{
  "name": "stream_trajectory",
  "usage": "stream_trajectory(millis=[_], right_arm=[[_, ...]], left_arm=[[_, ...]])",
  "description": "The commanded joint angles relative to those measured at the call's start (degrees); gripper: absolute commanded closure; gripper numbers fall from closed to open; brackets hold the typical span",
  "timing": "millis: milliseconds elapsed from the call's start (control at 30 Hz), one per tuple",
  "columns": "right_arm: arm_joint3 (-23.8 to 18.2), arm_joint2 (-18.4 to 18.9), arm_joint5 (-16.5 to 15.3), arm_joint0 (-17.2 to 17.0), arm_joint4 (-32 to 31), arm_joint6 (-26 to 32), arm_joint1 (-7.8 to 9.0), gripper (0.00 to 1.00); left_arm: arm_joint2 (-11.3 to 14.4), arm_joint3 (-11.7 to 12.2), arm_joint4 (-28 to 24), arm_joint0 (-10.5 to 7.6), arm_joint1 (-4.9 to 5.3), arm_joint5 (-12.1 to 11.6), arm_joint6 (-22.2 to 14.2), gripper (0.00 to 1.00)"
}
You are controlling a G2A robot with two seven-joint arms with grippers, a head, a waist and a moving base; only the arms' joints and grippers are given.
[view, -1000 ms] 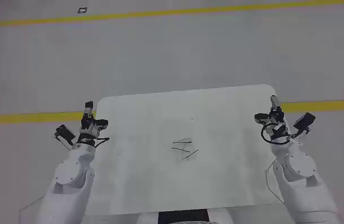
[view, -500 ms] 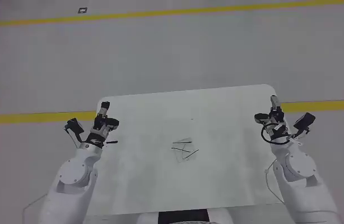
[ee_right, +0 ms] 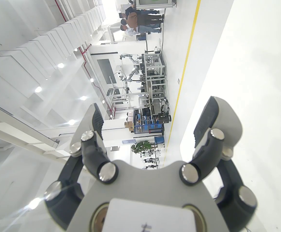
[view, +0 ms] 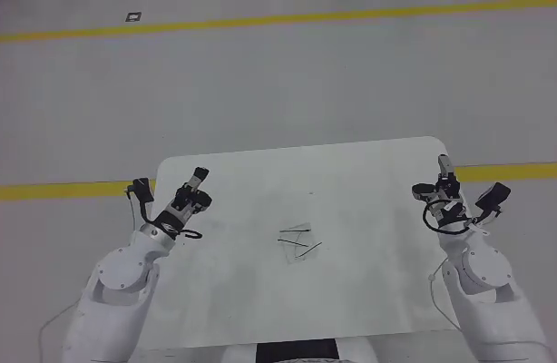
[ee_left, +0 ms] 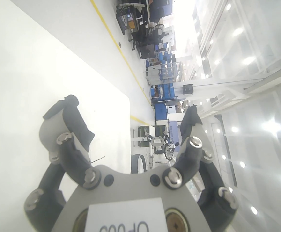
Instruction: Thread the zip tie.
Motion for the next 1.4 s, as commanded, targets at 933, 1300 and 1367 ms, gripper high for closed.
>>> stream_trajectory(millis=[933,1300,1367], right_arm=[[4.9,-8.7,-1.0,8.9,-20.3,27.4,1.38,0.00],[4.6,-11.9,-2.6,12.9,-27.8,32.3,1.59,0.00],[5.4,-14.1,-3.6,15.5,-30.9,34.8,1.56,0.00]], left_arm=[[0.3,0.3,-1.5,0.27,-0.19,-0.7,1.6,0.00],[0.3,0.3,-1.5,0.27,-0.19,-0.7,1.6,0.00],[0.3,0.3,-1.5,0.27,-0.19,-0.7,1.6,0.00]])
